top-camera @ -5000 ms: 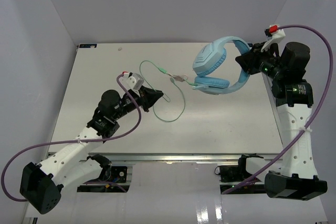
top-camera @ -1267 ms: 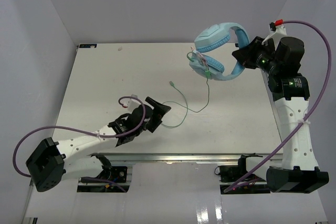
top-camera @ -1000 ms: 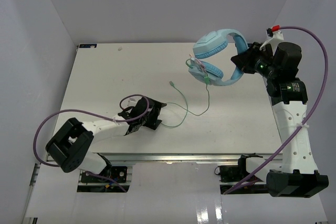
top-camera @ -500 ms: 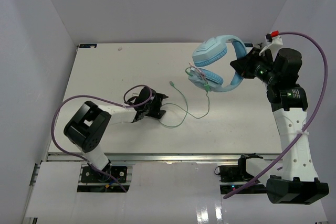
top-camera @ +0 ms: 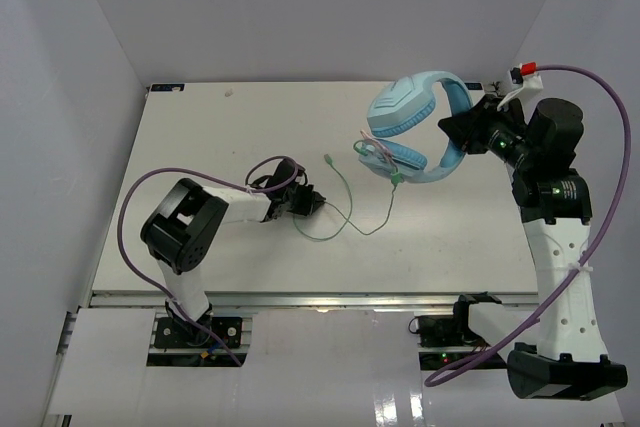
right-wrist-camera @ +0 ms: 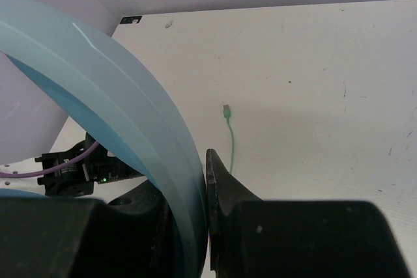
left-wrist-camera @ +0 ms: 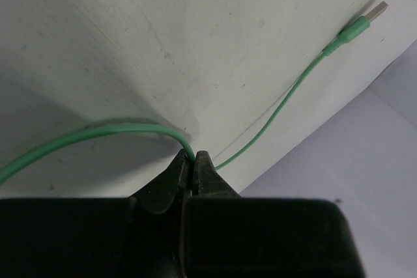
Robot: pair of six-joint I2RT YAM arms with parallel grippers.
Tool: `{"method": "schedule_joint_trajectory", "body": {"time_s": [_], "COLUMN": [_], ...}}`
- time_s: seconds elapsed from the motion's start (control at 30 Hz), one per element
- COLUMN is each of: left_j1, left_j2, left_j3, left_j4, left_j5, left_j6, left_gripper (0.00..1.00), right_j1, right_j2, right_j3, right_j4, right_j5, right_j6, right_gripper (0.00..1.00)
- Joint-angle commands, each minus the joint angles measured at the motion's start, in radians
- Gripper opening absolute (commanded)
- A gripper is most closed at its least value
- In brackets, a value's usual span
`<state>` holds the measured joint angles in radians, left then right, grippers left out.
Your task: Wrap the headphones
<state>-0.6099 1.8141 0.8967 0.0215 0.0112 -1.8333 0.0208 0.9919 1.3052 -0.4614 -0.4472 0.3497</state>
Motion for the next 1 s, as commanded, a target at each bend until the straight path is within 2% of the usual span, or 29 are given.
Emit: {"method": "schedule_joint_trajectory", "body": {"time_s": [0.0, 0.2, 0.23, 0.33, 0.43, 0.53, 0.7, 0.83, 0.97], "left_j1": [0.029, 0.114, 0.132, 0.231, 0.32, 0.351, 0.352, 0.307, 0.263], "left_j2": [-0.012, -0.065, -0.068, -0.096, -0.065, -0.002, 0.178, 0.271, 0.298], "left_j3": [-0.001, -0.036, -0.025, 0.077, 0.278, 0.529, 0.992, 1.183, 1.267], "left_j4": [0.037, 0.104, 0.102, 0.034, -0.087, -0.227, -0.382, -0.428, -0.436], "left_j5": [0.039, 0.067, 0.069, 0.118, 0.192, 0.239, 0.412, 0.489, 0.503], "left_j6": [0.008, 0.142, 0.152, 0.306, 0.462, 0.574, 0.643, 0.66, 0.683], "left_gripper": [0.02, 0.0, 0.0, 0.0, 0.0, 0.0, 0.0, 0.0, 0.0], "right_j1": [-0.004, -0.004, -0.004, -0.004, -0.003, 0.003, 0.074, 0.137, 0.215], "right_j2": [-0.045, -0.07, -0.072, -0.089, -0.128, -0.161, -0.188, -0.178, -0.145], "right_j3": [0.056, 0.066, 0.066, 0.052, -0.005, -0.078, -0.141, -0.159, -0.182], "right_j4": [0.087, 0.073, 0.071, 0.036, -0.018, -0.071, -0.099, -0.109, -0.097], "right_j5": [-0.033, -0.051, -0.056, -0.182, -0.28, -0.351, -0.317, -0.238, -0.083], "right_j6": [0.024, 0.002, -0.005, -0.121, -0.265, -0.362, -0.446, -0.487, -0.524], "right_gripper": [0.08, 0.08, 0.08, 0.08, 0.08, 0.08, 0.08, 0.08, 0.08]}}
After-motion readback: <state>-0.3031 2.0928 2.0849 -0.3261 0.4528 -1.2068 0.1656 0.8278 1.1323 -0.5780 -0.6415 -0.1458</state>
